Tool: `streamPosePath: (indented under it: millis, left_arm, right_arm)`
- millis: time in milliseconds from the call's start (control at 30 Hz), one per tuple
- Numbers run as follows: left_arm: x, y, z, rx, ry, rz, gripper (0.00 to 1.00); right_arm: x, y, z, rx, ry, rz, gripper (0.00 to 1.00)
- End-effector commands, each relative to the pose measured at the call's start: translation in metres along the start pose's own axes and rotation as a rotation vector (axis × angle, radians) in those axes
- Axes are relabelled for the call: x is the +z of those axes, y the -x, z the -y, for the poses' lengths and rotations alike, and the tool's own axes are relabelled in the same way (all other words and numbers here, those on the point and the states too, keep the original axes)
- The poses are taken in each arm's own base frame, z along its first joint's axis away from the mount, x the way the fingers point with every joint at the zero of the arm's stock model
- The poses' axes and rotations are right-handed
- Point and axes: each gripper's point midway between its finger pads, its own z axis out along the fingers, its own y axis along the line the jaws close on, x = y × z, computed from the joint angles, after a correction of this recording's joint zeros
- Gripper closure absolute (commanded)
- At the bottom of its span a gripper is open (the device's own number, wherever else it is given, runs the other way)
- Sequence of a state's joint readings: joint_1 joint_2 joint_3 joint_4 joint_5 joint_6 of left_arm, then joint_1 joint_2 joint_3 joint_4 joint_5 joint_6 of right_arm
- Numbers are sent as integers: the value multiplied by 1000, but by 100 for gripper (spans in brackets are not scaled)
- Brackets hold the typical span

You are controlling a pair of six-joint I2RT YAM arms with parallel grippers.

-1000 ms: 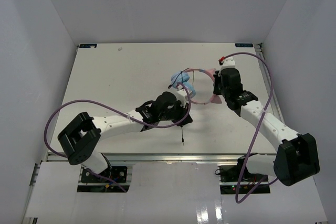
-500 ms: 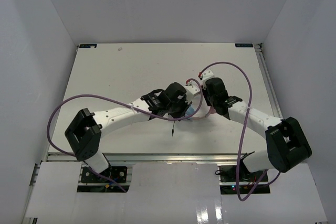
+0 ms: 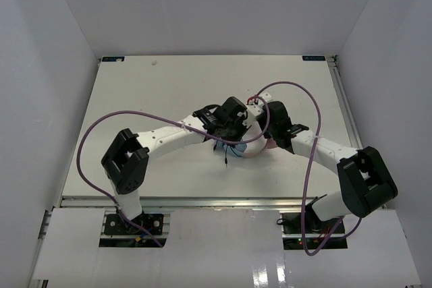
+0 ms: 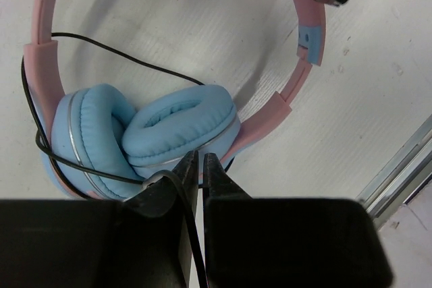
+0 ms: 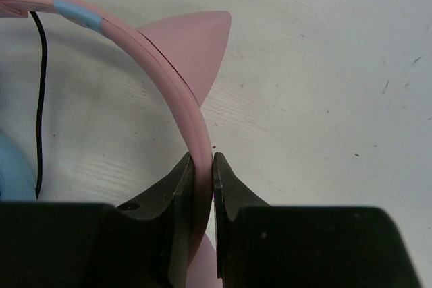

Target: Wrap the headphones

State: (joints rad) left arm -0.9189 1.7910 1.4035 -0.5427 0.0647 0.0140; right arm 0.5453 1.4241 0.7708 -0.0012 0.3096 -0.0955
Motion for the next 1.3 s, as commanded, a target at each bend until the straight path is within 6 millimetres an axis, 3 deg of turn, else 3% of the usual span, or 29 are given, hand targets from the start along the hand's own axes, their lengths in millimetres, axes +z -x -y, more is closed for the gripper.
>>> streamPosePath:
  millis: [0, 33, 100, 233, 600, 800, 1033, 1267]
  left_arm:
    - [-33, 37, -8, -66, -14, 145, 80]
    - [-35, 39, -16, -82, -7, 162, 79]
    - [-42, 44, -24, -101, -3, 188, 68]
    - [-48, 56, -40, -172, -41, 237, 60]
    - [-34, 82, -35, -315, -256, 244, 46]
    - [-32, 85, -51, -382, -249, 245, 32]
    - [-28, 92, -67, -458, -282, 249, 30]
    - [-9, 97, -74, -527, -362, 210, 22]
  right_arm:
    - [0, 16, -14, 34, 71, 41, 92]
    - [-1, 15, -15, 35, 80, 40, 92]
    - [-2, 15, -17, 36, 94, 41, 92]
    - [-3, 13, -23, 39, 127, 35, 92]
    - [-5, 8, -32, 63, 186, 29, 92]
    - [-6, 8, -34, 72, 205, 30, 92]
    - [-5, 4, -36, 80, 225, 22, 92]
    - [-4, 2, -37, 83, 239, 15, 92]
